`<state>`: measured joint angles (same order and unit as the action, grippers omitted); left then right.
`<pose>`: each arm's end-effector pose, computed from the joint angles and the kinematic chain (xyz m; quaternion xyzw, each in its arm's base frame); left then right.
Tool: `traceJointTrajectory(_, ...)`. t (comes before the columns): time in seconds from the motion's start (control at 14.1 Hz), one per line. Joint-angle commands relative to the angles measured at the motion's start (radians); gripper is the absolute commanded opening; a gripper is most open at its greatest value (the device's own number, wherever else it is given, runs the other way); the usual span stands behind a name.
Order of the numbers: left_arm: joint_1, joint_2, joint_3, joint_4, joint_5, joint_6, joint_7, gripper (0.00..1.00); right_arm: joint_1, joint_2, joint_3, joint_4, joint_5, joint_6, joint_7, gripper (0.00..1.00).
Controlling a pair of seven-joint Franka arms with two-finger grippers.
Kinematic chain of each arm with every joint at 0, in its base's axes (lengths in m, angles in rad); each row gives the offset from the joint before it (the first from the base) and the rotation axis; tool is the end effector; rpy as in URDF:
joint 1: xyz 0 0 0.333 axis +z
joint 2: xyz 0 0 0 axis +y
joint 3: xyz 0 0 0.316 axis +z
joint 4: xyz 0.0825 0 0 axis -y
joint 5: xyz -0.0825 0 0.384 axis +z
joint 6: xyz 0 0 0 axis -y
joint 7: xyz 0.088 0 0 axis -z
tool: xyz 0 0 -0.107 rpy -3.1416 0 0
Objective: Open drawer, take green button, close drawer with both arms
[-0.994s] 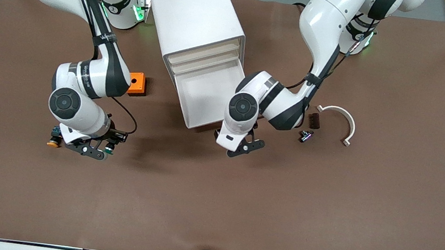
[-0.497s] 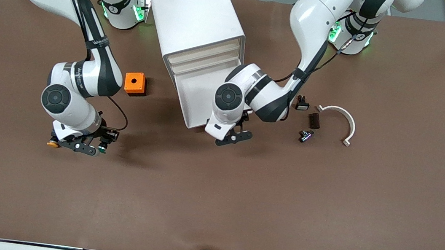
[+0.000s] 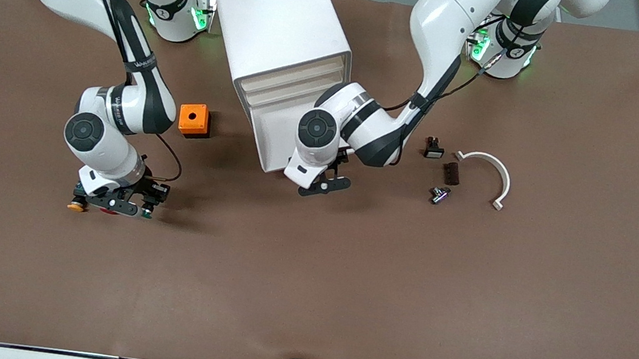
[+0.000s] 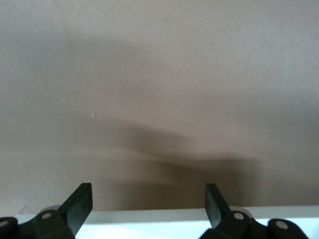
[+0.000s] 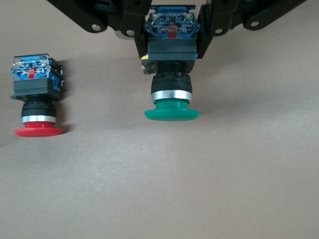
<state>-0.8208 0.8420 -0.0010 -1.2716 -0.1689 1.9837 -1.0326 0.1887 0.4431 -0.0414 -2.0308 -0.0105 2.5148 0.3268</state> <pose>0.4935 -0.5460 0.2375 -0.9847 -0.1433 0.0990 0.0066 0.5983 0.0894 0.2296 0.9962 -0.0833 0.0228 0.0068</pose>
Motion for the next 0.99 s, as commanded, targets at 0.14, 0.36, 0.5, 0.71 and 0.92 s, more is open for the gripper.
traceJointTrajectory(0.14, -0.026, -0.004, -0.030, -0.032, -0.014, 0.012, 0.017, 1.00, -0.070, -0.021, 0.018, -0.025, -0.016, 0.012, -0.078, 0.00)
traceJointTrajectory(0.36, -0.029, -0.007, -0.054, -0.032, -0.020, 0.012, 0.017, 1.00, -0.081, -0.012, 0.020, -0.032, -0.016, 0.012, -0.103, 0.00)
traceJointTrajectory(0.5, -0.027, -0.009, -0.062, -0.032, -0.056, 0.012, 0.017, 1.00, -0.089, -0.009, 0.020, -0.043, -0.014, 0.013, -0.115, 0.00)
traceJointTrajectory(0.71, -0.029, -0.008, -0.063, -0.032, -0.145, 0.012, 0.017, 1.00, -0.089, 0.000, 0.021, -0.089, -0.014, 0.082, -0.117, 0.00)
traceJointTrajectory(0.92, -0.029, -0.006, -0.086, -0.032, -0.155, 0.012, 0.017, 1.00, -0.089, 0.011, 0.021, -0.091, -0.014, 0.088, -0.117, 0.00)
